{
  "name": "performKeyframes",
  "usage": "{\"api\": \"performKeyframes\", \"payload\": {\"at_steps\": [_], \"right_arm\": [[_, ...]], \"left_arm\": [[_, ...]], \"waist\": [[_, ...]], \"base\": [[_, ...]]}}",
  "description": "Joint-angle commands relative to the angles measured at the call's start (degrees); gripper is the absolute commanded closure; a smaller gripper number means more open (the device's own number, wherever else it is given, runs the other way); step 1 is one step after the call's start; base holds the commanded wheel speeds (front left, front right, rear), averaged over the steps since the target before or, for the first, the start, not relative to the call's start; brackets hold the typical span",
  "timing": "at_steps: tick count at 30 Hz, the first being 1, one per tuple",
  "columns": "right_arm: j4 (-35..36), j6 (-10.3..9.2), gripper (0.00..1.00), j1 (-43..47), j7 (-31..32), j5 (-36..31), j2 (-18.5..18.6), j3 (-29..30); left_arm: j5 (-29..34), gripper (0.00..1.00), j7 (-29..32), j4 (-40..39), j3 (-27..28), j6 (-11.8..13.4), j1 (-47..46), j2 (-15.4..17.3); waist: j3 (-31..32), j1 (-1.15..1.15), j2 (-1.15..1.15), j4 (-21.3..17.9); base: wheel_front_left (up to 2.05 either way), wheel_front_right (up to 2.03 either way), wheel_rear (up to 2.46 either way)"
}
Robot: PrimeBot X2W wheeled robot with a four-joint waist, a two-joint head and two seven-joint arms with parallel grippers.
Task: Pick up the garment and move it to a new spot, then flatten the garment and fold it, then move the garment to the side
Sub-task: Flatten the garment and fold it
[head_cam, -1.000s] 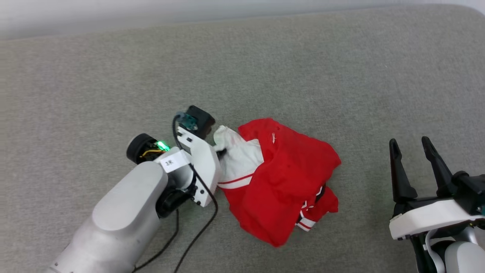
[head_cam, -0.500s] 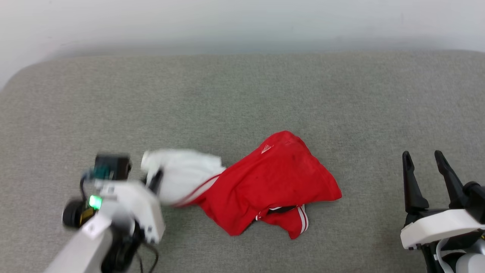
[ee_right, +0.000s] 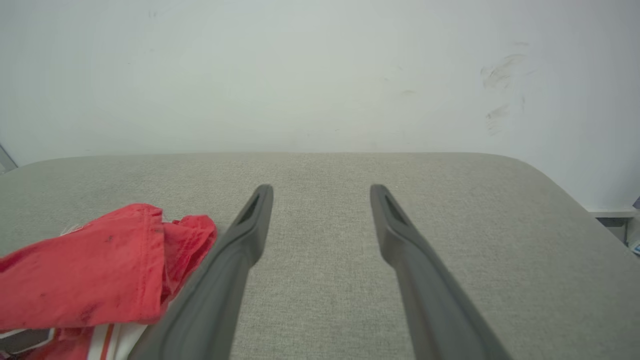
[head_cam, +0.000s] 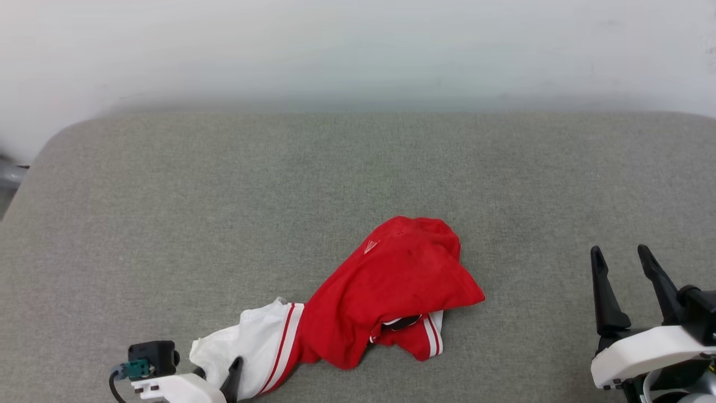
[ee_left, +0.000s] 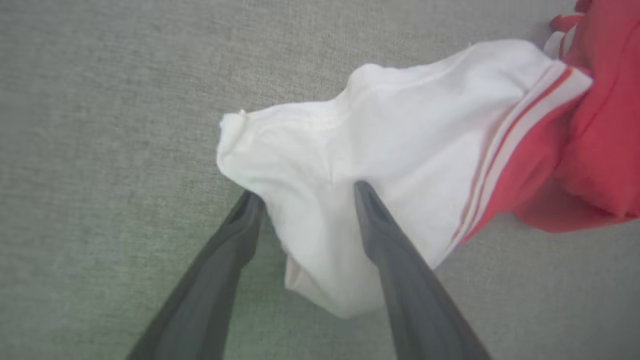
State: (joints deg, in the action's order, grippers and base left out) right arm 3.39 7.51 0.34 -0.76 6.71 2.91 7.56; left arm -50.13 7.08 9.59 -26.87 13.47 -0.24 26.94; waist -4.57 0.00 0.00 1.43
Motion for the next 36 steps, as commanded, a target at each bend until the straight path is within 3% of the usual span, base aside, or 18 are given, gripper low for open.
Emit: {"api": "performKeyframes", "payload": {"at_steps": [1, 5, 13, 22, 26, 33, 36], "right_arm": [[0.5, -0.03, 0.00, 0.9, 0.5, -0.5, 0.0, -0.1], [1.0, -0.04, 0.00, 1.8, 1.4, -0.8, 0.0, -0.5], [1.8, -0.03, 0.00, 3.7, 4.6, -0.2, -0.1, -0.5], [0.8, -0.03, 0.00, 1.2, 21.0, 2.3, 0.0, -7.1], [1.0, -0.04, 0.00, -1.4, 27.9, 4.6, 2.5, -12.6], [-1.1, -0.04, 0.00, -7.6, 34.7, 8.2, 7.0, -18.6], [-2.9, -0.03, 0.00, -10.6, 39.8, 12.7, 9.7, -22.8]], "left_arm": [[1.1, 0.00, -1.9, -0.3, 0.4, -0.3, -1.0, 0.1], [3.9, 0.00, -6.8, -0.6, 0.5, -1.4, -2.4, 0.5], [10.9, 0.00, -16.9, -5.8, 0.3, -0.5, -5.0, 0.6], [16.3, 0.00, -20.6, -12.6, -0.4, 0.2, -7.6, 0.0], [17.3, 0.00, -21.0, -14.4, -0.6, 0.3, -8.9, -0.3], [17.8, 0.00, -21.0, -15.6, -1.0, -0.2, -10.5, -0.7], [17.7, 0.00, -21.1, -15.0, -1.2, -0.6, -11.5, -1.0]], "waist": [[1.1, 0.00, 0.00, 0.1], [2.5, 0.00, 0.00, -0.1], [3.2, 0.00, 0.00, 0.0], [0.1, 0.00, 0.00, 2.6], [-1.9, 0.00, 0.00, 4.1], [-4.9, 0.00, 0.00, 6.2], [-6.4, 0.00, 0.00, 7.5]], "base": [[0.00, 0.00, 0.00], [0.00, 0.00, 0.00], [0.00, 0.00, 0.00], [0.00, 0.00, 0.00], [0.00, 0.00, 0.00], [0.00, 0.00, 0.00], [0.00, 0.00, 0.00]]}}
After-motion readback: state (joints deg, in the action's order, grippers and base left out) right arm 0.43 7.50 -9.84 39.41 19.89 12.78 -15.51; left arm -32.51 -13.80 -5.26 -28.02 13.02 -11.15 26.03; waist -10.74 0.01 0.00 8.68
